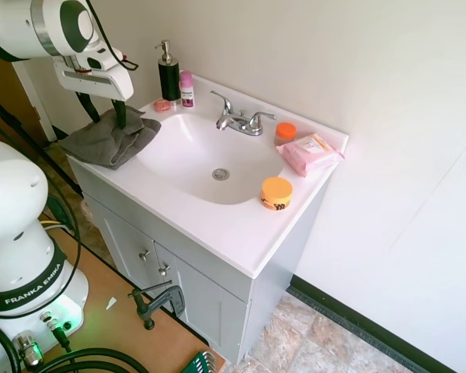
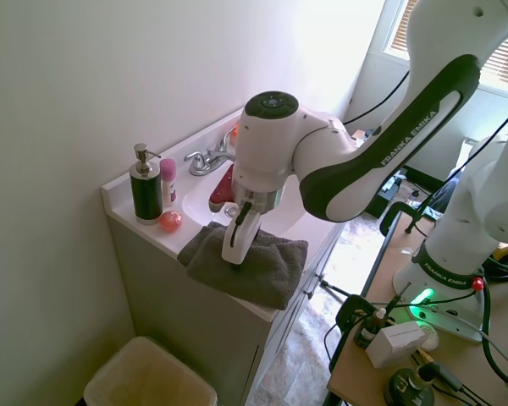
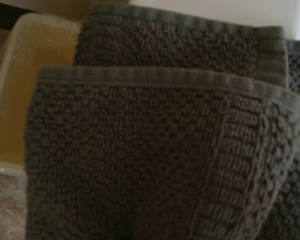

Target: Clean the sink

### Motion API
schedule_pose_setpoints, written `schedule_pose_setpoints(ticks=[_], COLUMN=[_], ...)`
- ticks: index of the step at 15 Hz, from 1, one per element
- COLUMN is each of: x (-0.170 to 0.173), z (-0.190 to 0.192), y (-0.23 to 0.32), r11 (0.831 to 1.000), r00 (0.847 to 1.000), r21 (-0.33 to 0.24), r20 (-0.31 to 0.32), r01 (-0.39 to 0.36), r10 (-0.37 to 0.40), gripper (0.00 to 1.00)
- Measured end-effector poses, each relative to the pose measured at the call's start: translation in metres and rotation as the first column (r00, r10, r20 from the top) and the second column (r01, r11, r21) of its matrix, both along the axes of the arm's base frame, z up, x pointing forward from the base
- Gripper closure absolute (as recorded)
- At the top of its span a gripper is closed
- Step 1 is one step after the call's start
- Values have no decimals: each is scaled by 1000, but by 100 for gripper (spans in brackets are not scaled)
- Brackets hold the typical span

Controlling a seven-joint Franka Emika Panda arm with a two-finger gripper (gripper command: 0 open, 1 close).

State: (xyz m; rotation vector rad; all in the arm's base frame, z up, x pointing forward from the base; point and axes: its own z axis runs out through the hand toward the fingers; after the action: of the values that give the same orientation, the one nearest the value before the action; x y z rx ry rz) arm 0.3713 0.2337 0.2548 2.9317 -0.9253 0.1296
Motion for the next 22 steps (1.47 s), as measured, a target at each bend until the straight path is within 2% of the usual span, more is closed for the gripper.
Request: schedule_pose_setpoints(ticks=[2, 3, 19, 22], x=[5, 5, -1, 6], z=[-8, -9, -12, -12], y=[-4, -3, 1, -13], r11=[1000, 1000, 999, 995], r00=[1000, 1000, 999, 996], r21=[4, 3, 21, 34], r20=[-9, -11, -34, -31], r01=[12, 12, 28, 89], r10=[-12, -12, -27, -88], gripper=[0, 100, 100, 100])
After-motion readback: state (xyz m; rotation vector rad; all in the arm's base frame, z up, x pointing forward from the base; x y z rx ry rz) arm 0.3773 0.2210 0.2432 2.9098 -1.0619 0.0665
